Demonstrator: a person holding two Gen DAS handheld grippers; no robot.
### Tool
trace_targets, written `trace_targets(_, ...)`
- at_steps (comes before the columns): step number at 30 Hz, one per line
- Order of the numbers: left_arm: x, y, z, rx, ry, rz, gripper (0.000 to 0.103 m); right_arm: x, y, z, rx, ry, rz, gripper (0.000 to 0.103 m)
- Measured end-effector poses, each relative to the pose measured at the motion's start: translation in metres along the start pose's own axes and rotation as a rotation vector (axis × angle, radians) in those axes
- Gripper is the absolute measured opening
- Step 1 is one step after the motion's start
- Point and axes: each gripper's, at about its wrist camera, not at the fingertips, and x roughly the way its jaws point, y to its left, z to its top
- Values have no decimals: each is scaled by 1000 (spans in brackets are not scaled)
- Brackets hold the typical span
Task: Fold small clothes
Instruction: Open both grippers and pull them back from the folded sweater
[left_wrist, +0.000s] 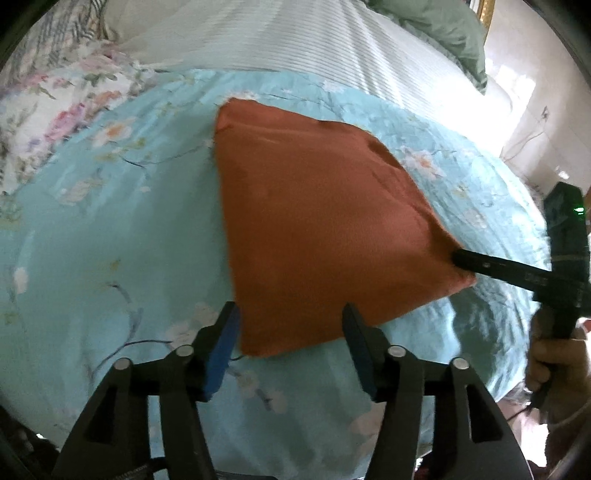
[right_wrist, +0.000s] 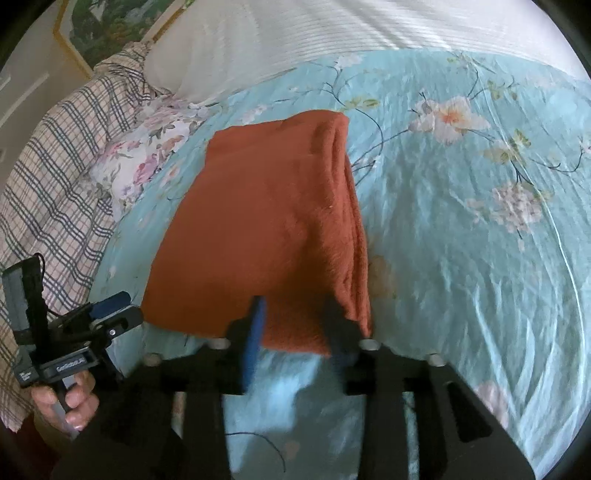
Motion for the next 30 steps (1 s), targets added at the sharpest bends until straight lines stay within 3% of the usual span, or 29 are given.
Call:
trace_targets(7, -6, 8, -8, -3, 18, 65, 69, -4, 13, -9, -37, 7, -11, 40)
trace_targets(16, -16, 9, -21, 16, 15, 150, 76, -13, 27, -32, -82, 30, -40, 52)
trace_targets(24, -25, 10, -31, 22, 16, 235, 80, -25, 39, -46, -149, 29, -72, 77)
trace_targets(30, -35, 11, -35, 27, 6, 290, 81, -33, 47, -53, -197, 38, -91, 87)
